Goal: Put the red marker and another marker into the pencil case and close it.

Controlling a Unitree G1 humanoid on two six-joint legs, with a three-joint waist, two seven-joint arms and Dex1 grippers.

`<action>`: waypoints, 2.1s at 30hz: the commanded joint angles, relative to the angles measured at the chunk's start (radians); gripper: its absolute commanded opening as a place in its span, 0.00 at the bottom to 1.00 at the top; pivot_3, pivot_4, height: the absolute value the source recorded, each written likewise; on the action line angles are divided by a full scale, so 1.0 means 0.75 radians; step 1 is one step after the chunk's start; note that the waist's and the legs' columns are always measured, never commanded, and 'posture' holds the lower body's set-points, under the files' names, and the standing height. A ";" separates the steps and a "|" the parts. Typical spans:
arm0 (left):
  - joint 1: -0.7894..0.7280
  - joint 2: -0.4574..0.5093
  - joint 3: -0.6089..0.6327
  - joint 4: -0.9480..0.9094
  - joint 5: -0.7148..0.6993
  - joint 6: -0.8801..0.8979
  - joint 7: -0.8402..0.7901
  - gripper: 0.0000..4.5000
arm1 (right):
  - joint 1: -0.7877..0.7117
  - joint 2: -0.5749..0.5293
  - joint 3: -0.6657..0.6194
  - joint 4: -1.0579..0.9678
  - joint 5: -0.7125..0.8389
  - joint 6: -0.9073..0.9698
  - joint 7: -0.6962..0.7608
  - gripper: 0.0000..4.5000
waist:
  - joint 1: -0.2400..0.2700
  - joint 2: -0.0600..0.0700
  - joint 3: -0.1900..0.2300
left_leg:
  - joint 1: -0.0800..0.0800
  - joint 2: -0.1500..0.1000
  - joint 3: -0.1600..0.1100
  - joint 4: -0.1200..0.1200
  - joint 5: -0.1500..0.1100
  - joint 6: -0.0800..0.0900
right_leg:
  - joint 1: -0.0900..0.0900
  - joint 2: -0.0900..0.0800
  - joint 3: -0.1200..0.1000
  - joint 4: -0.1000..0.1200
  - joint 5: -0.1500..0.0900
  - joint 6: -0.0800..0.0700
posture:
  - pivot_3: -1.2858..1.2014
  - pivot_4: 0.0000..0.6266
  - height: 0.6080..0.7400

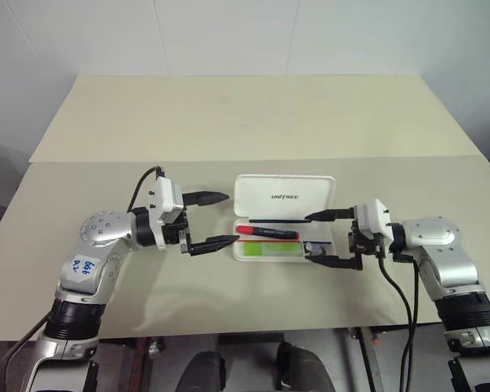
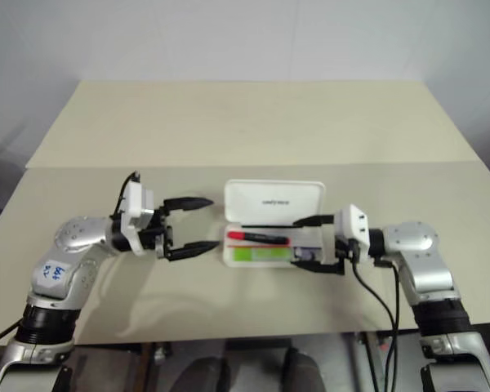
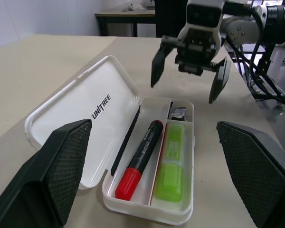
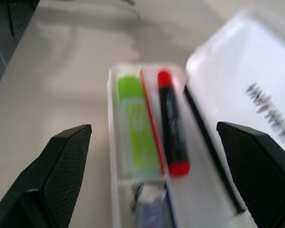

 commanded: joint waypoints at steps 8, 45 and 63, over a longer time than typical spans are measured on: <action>0.097 0.093 0.141 0.021 -0.038 -0.077 -0.064 1.00 | 0.059 -0.188 -0.232 0.056 0.050 -0.031 0.047 0.99 | -0.005 0.000 0.000 | 0.001 0.000 0.001 -0.001 -0.001 0.000 | 0.000 0.000 0.000 0.000 0.000 0.000 | 0.52 0.24 1.00; -0.274 -0.227 -0.036 0.598 0.301 -0.279 0.334 0.01 | 0.054 -0.183 -0.277 0.154 0.001 -0.142 -0.025 1.00 | 0.001 0.000 0.000 | 0.000 0.000 0.003 0.002 0.000 -0.001 | 0.001 0.000 -0.001 0.000 0.000 0.001 | 0.52 0.24 1.00; -0.283 -0.149 -0.086 0.452 0.177 -0.233 -0.101 0.01 | 0.100 -0.168 -0.283 0.088 0.015 -0.128 -0.066 1.00 | -0.001 0.000 0.000 | 0.000 0.000 0.004 0.003 0.000 -0.001 | 0.001 0.000 -0.001 0.000 0.000 0.001 | 0.52 0.24 1.00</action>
